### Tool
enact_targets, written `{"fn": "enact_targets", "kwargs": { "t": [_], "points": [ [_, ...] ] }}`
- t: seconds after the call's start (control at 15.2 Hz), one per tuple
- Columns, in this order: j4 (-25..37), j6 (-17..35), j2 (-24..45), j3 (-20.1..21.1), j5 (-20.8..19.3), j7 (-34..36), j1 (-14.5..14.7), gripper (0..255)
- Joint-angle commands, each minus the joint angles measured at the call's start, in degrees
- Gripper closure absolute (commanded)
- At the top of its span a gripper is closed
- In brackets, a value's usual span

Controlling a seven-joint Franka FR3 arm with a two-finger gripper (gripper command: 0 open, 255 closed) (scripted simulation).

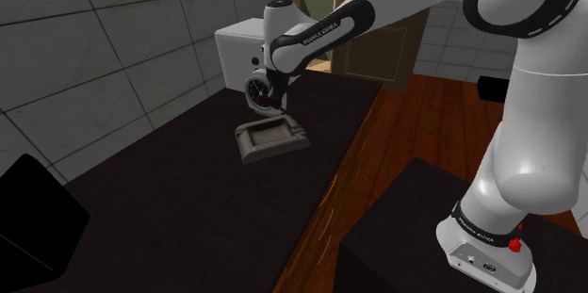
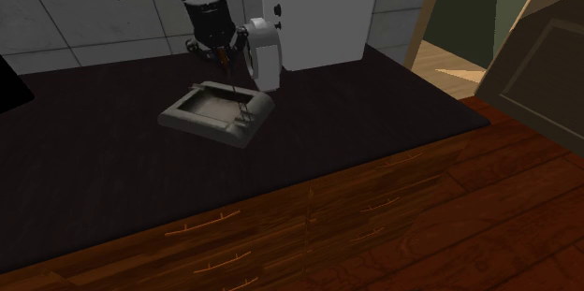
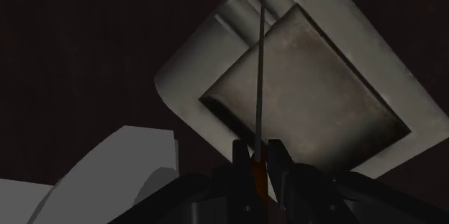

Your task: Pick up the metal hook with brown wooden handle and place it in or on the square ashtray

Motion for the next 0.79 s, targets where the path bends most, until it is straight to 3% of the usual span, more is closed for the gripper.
{"fn": "enact_targets", "kwargs": {
  "t": [0.0, 0.2, 0.73],
  "points": [
    [6.0, -2.2, 4.0, 0.6, -0.4, 1.8, 1.2, 255],
    [16.4, -5.9, 11.0, 1.2, -1.0, 4.3, 3.2, 255],
    [13.5, -0.8, 13.2, 1.0, -1.5, 5.1, 3.3, 255]
  ]
}}
